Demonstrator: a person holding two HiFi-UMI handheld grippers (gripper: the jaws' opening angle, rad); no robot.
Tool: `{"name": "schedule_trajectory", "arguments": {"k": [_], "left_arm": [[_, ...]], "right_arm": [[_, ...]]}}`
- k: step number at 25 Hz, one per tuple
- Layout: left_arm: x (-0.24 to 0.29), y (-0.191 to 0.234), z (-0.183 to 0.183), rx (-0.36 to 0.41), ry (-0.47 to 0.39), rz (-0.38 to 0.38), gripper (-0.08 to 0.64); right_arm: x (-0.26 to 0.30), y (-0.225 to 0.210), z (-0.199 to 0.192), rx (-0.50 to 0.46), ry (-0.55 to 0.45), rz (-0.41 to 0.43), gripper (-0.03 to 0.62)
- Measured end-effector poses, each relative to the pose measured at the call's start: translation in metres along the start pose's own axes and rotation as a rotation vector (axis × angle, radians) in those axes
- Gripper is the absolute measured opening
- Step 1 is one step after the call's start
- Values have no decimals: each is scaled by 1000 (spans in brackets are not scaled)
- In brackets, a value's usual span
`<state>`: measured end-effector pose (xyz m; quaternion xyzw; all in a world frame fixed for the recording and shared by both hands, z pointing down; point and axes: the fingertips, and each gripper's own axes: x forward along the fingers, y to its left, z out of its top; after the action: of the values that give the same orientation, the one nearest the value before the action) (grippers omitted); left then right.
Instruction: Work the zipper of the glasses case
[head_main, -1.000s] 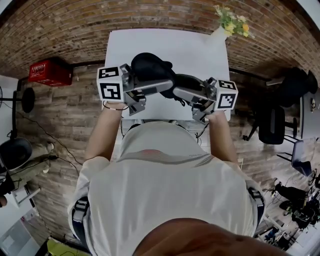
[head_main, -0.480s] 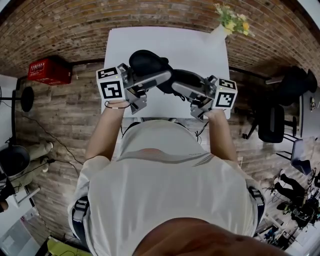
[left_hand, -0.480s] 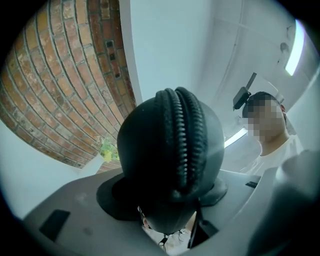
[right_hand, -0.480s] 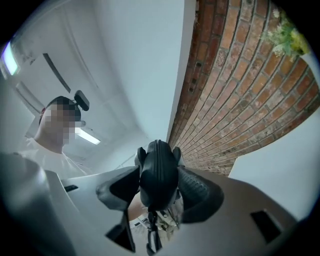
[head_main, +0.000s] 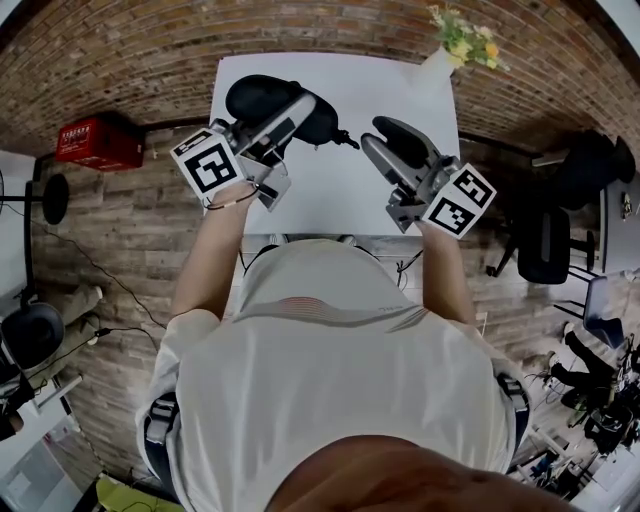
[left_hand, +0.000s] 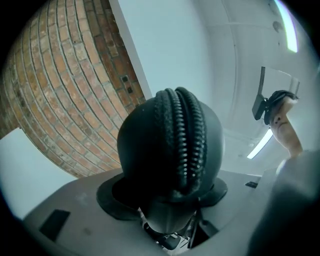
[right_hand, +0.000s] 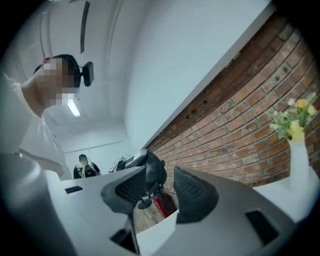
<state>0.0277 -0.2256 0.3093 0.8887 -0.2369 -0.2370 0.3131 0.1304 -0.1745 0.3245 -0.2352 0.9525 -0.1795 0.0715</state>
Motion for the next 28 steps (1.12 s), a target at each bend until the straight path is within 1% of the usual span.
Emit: {"name": "schedule_trajectory", "arguments": {"k": [2, 5, 7, 9, 14, 17, 20, 24, 28], "left_arm": [[0, 3, 9, 7, -35, 36, 270], [0, 4, 18, 14, -75, 72, 270], [2, 1, 21, 20, -84, 80, 270], [6, -2, 21, 21, -80, 79, 270], [10, -8, 20, 37, -72, 82, 270], [12, -9, 17, 48, -66, 93, 270], [15, -8, 14, 48, -60, 100, 270], [16, -7, 13, 45, -58, 105, 270], [16, -7, 12, 48, -52, 109, 270]], "right_arm": [[4, 7, -7, -53, 35, -7, 204], [13, 20, -25, -127, 109, 5, 195], [19, 25, -36, -155, 148, 9, 185], [24, 25, -43, -160, 166, 0, 176], [32, 20, -54, -196, 199, -52, 163], [37, 18, -56, -209, 202, -82, 148], [43, 17, -57, -221, 200, -92, 126], [48, 20, -58, -236, 206, -91, 118], [49, 16, -57, -241, 200, -120, 60]]}}
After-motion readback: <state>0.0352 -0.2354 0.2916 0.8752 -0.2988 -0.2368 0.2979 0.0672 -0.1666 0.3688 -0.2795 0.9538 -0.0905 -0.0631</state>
